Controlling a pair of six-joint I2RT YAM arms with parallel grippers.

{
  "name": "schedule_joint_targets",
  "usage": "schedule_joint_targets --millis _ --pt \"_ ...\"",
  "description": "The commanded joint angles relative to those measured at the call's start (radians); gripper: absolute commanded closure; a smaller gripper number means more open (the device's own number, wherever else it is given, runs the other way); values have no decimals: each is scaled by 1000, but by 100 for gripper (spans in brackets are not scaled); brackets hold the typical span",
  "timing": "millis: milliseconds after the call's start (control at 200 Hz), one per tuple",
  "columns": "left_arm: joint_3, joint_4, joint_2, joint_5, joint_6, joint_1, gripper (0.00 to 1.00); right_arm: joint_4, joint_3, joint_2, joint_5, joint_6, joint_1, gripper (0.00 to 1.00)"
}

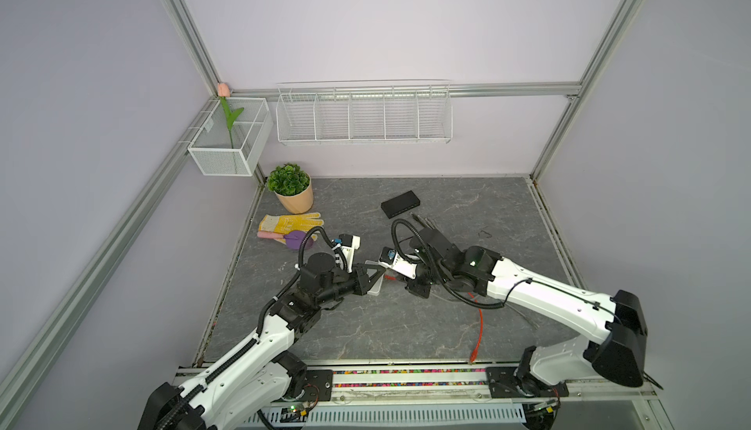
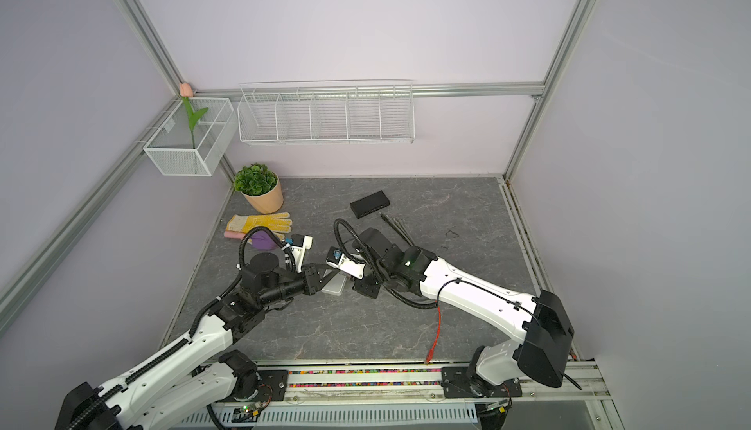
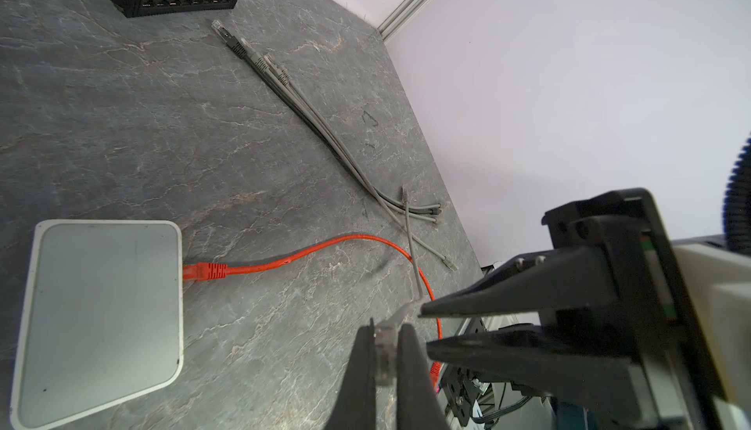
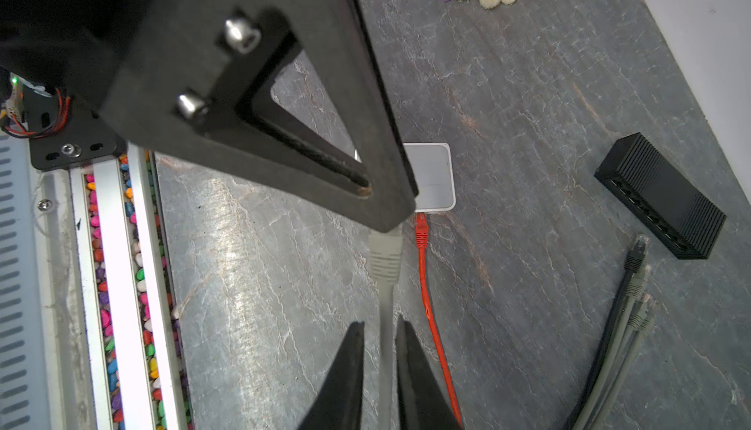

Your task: Insert the plug into the switch port

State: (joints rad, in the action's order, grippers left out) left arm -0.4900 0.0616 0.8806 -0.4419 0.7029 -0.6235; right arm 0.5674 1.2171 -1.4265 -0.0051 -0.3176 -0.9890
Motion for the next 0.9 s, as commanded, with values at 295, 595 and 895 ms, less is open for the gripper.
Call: schedule_joint_targets --millis 295,595,895 --pt "-19 -19 -17 17 -10 4 100 -15 8 -48 -54 -6 9 79" --pt "-20 -23 -22 15 -12 5 100 -28 12 -69 -50 -6 13 78" --pt "-21 -25 -28 11 -11 4 100 -41 16 -79 -50 -9 21 77"
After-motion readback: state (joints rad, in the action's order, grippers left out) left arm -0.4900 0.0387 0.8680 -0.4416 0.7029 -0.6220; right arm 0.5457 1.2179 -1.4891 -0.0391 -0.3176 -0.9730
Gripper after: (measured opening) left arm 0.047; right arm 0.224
